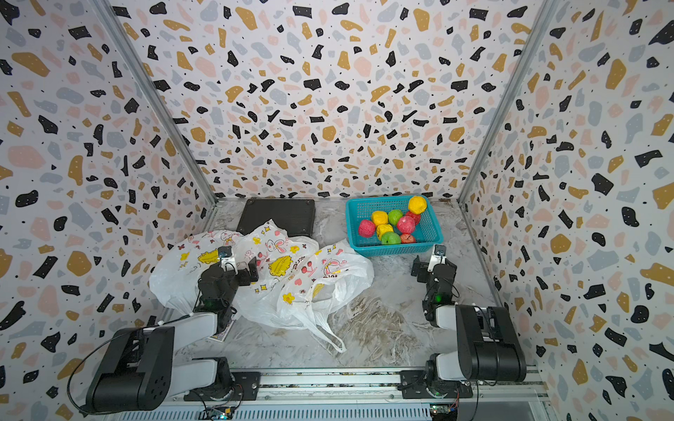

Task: Untie the knot of a plastic bag & take out the apple
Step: Reset both arms

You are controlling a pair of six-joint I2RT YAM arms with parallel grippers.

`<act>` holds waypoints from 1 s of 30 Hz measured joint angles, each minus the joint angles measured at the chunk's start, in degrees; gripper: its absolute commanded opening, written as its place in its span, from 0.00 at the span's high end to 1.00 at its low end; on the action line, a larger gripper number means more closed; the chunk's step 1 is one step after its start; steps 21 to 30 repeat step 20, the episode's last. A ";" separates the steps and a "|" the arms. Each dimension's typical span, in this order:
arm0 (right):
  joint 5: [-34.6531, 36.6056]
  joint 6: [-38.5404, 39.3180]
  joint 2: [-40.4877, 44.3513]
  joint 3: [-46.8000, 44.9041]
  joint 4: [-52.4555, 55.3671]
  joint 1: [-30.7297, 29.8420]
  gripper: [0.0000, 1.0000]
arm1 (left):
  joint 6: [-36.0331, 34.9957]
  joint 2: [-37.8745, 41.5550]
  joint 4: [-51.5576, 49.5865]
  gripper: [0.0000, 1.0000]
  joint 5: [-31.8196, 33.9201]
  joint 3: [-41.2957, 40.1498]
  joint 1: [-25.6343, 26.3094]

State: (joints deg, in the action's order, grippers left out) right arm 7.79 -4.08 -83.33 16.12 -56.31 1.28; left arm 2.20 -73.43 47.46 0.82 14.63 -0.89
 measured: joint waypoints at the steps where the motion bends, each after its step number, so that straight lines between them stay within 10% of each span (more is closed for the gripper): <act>1: 0.20 -0.04 -1.84 0.13 -0.24 0.00 0.00 | 0.09 -0.90 0.63 0.00 0.24 0.00 0.00; 30: 0.57 0.00 -3.72 1.97 4.11 -0.17 0.00 | -0.17 -8.94 0.11 0.00 -1.40 2.95 0.04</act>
